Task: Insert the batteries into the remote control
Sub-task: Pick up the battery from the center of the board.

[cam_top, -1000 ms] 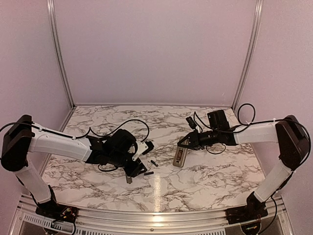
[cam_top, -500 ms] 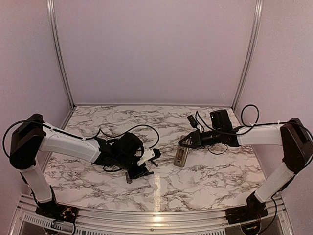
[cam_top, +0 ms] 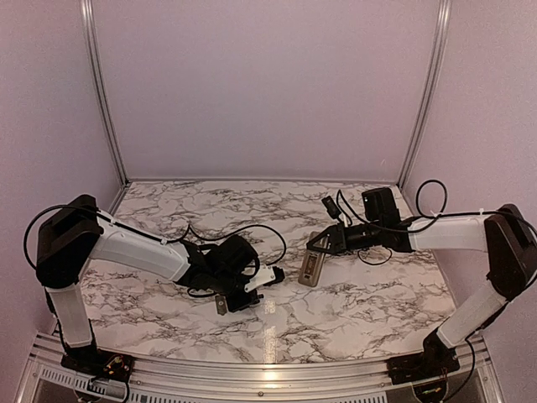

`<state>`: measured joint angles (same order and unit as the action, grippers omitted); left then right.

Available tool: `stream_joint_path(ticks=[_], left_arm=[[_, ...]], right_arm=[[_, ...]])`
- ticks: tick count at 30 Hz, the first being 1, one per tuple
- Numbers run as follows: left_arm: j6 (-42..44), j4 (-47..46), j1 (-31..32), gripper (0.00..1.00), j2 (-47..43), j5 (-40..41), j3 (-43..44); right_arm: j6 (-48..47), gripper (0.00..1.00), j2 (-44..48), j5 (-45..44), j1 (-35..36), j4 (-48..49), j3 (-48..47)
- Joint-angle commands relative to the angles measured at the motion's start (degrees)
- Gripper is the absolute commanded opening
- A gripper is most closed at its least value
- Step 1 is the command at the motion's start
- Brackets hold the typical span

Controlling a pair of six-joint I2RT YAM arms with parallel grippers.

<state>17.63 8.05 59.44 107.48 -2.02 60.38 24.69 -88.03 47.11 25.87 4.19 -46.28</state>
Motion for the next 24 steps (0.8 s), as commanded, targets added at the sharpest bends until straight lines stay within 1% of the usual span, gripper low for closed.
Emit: stream_joint_path(ticks=[1,7,9,11,13,19,22,24], left_arm=[[0.49,3.81,1.05,0.22,1.32,0.96,0.86],[-1.75,4.92,2.71,0.08,-0.05,1.51,-1.13],[-2.44,5.83,3.14,0.01,-0.77,2.37,-1.83],[-3.54,6.37,3.37,0.0,-1.67,4.15,-2.36],[-4.64,5.99,3.45,0.0,-3.16,4.24,-3.38],[-9.72,0.0,3.4,0.0,-11.13,2.32,-7.51],[-14.9,-4.37,3.4,0.0,-15.63,2.2,-8.7],[-19.56,-7.25,3.4,0.0,-17.96,2.2,-9.02]], right_arm=[[-1.84,0.0,2.88,1.35,-0.56,1.07,0.74],[-4.31,0.0,7.3,0.44,-0.55,2.06,2.71],[-5.05,0.0,8.57,-0.22,-0.54,1.89,3.12],[-5.72,0.0,9.83,-0.54,-0.51,1.95,3.64],[-6.44,0.0,11.01,-0.87,-0.55,2.17,4.24],[-7.16,0.0,13.9,-1.25,-0.54,4.41,6.55],[-4.54,0.0,13.39,-1.89,-0.51,5.14,6.74],[-0.63,0.0,11.36,-0.46,-0.47,6.3,6.56]])
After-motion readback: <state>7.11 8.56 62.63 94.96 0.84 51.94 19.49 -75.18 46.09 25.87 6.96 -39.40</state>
